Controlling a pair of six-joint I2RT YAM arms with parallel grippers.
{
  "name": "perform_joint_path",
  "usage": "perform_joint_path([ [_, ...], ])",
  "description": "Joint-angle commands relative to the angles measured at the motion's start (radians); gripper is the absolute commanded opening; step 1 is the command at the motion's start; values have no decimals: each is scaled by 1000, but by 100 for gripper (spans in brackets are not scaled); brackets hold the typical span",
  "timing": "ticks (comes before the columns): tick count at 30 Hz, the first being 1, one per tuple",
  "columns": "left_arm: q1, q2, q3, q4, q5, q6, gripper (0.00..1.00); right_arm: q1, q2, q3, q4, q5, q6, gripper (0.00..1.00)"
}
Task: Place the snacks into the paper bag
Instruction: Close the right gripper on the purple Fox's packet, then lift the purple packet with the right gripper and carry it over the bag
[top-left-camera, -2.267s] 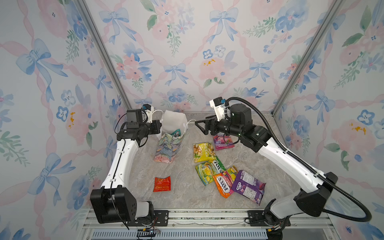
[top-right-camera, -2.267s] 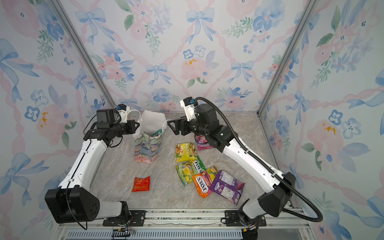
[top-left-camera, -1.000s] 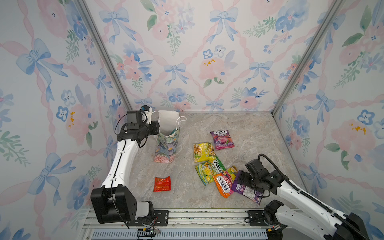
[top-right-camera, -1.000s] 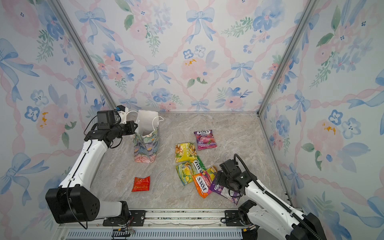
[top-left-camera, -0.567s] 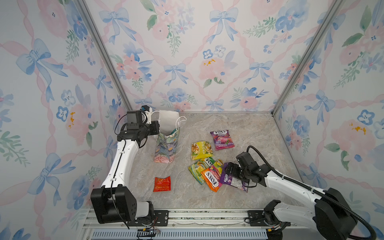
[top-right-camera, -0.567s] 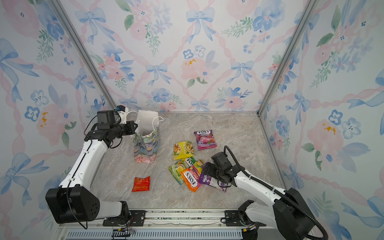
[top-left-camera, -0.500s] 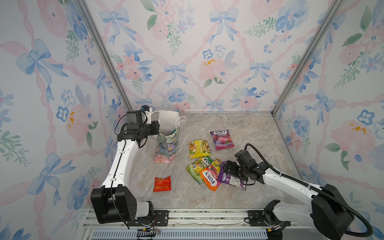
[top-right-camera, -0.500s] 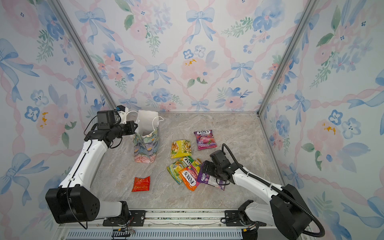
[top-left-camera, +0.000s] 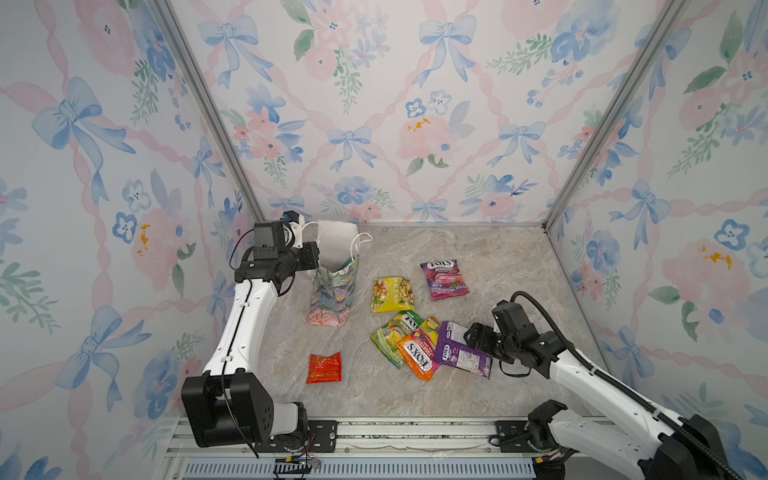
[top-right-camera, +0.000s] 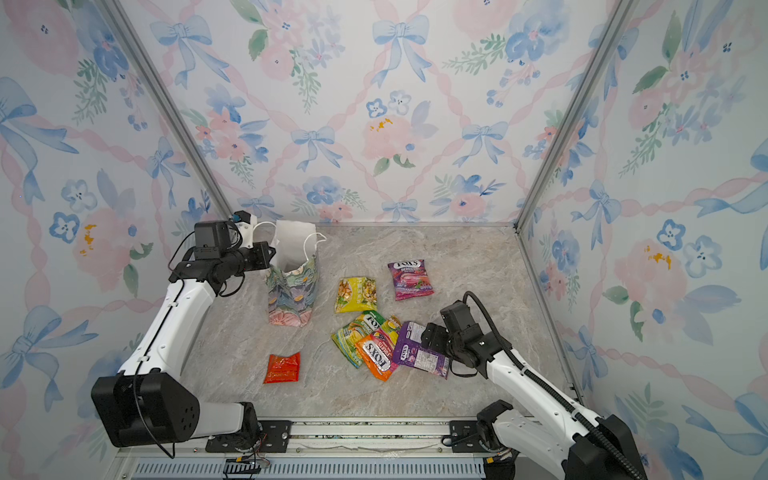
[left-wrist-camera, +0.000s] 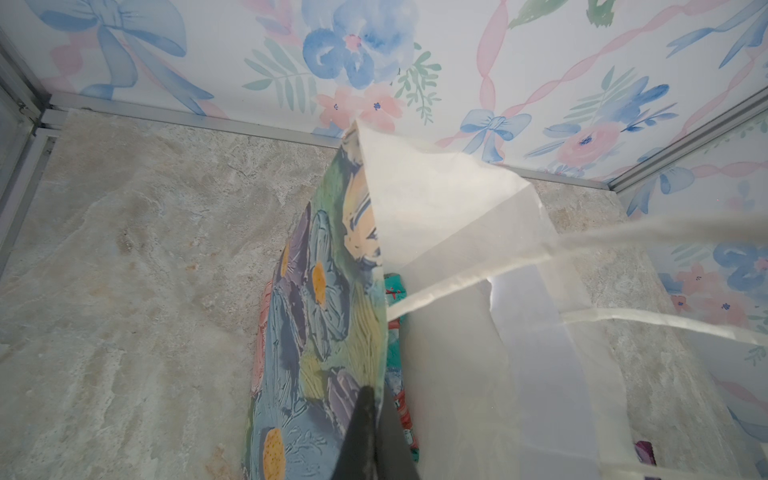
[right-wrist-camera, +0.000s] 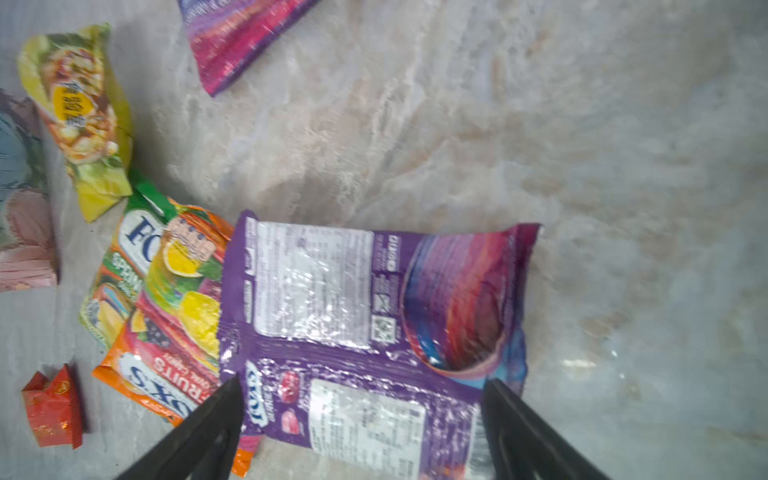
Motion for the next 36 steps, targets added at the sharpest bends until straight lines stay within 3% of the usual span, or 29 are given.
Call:
perform_joint_path([
  [1, 6, 23, -16, -18, 11, 15, 0, -23, -23, -59, -49, -8, 13, 90],
  [11, 6, 19, -18, -20, 7, 15, 0, -28, 42, -135, 75, -35, 46, 84],
  [15, 6, 20, -18, -19, 8, 15, 0, -27, 52, -158, 129, -40, 62, 71],
  [27, 6, 19, -17, -19, 17, 16, 0, -27, -18, -88, 89, 26, -14, 9],
  [30, 7, 23, -17, -18, 24, 15, 0, -25, -44, -18, 41, 54, -70, 3],
  [36, 6, 24, -16, -20, 25, 14, 0, -12, -38, 138, -17, 78, -166, 0],
])
